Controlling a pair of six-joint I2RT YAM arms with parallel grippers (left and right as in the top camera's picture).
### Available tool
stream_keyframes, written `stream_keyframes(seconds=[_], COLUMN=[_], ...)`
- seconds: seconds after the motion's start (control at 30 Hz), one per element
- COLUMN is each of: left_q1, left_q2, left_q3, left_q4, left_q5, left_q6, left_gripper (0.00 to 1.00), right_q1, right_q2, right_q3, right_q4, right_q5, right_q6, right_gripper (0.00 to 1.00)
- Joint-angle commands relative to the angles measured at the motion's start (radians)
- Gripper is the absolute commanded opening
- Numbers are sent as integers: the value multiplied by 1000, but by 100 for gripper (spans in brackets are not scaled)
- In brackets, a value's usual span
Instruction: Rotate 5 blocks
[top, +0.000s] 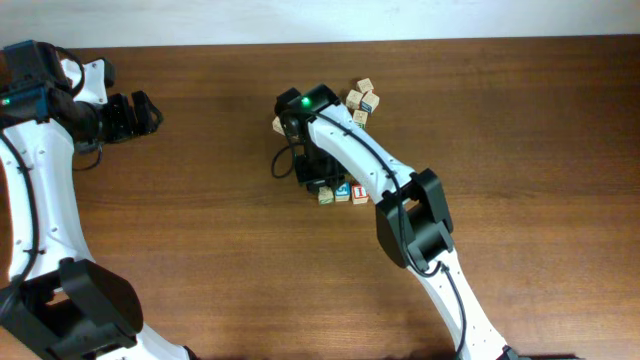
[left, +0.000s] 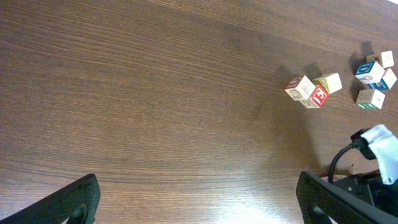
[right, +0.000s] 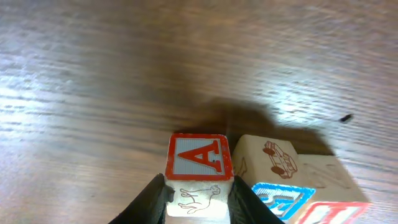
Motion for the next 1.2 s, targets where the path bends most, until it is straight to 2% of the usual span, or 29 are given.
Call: stream_keyframes(seconds=[0.0, 0.27, 0.4, 0.7, 0.83, 1.0, 1.17], left_q1=[-3, -3, -3, -3, -3, -3, -3], left_q2=[1, 1, 1, 1, 1, 1, 1], left_q3=[22, 22, 22, 22, 22, 22, 22], left_q4=[-2, -2, -2, -2, -2, -2, -2], left_q5=[10, 10, 11, 11, 11, 11, 11], left_q6=[-10, -10, -10, -10, -10, -10, -10], left_gripper=[99, 99, 99, 99, 99, 99, 99], right_q1=[-27, -38, -50, -100, -107, -139, -204], right_q2=[29, 29, 27, 27, 27, 28, 28], right_q3=[-16, -14, 1, 185, 245, 214, 207], right_q4=[6, -2, -2, 0, 130, 252, 273], right_q5=[45, -4, -6, -28, 53, 214, 239], right_q6=[6, 6, 6, -21, -53, 72, 122], right_gripper=[30, 30, 49, 50, 49, 50, 50])
